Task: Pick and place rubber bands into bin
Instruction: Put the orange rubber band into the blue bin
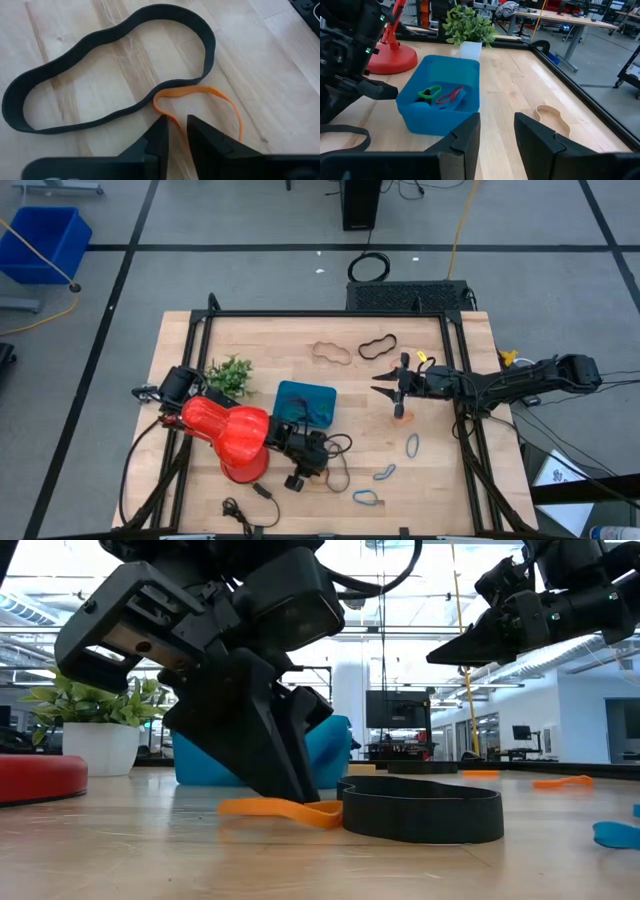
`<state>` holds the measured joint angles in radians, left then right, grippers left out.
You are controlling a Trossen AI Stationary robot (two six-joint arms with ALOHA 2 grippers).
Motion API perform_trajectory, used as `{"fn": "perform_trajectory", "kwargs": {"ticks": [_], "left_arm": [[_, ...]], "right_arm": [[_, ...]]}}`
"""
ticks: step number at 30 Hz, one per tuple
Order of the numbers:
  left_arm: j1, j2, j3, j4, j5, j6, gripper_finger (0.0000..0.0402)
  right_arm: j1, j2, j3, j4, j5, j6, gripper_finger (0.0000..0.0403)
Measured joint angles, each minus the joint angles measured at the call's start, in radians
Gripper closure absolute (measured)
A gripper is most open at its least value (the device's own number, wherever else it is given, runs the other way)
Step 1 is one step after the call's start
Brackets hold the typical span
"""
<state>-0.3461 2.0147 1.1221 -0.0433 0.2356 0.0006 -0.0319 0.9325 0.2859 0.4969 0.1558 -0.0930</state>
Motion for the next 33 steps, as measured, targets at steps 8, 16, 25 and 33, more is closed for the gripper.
{"fn": "perform_trajectory", "kwargs": {"ticks": [8,16,25,33], "left_arm": [[-0.003,0.000,-0.001,-0.003,-0.001,0.017,0.0364],[0.001,-0.011,-0.002,-0.012,0.000,0.035,0.0394],[0.022,-0.118,-0.006,-0.108,0.004,0.061,0.0398],[0.088,-0.276,-0.004,-0.191,-0.073,0.138,0.0398]], "right_arm": [[0.000,0.000,0.000,0.000,0.000,-0.001,0.0289],[0.000,0.000,0.000,0.000,0.000,-0.001,0.0289],[0.000,0.000,0.000,0.000,0.000,-0.001,0.0289],[0.000,0.000,0.000,0.000,0.002,-0.029,0.0289]]}}
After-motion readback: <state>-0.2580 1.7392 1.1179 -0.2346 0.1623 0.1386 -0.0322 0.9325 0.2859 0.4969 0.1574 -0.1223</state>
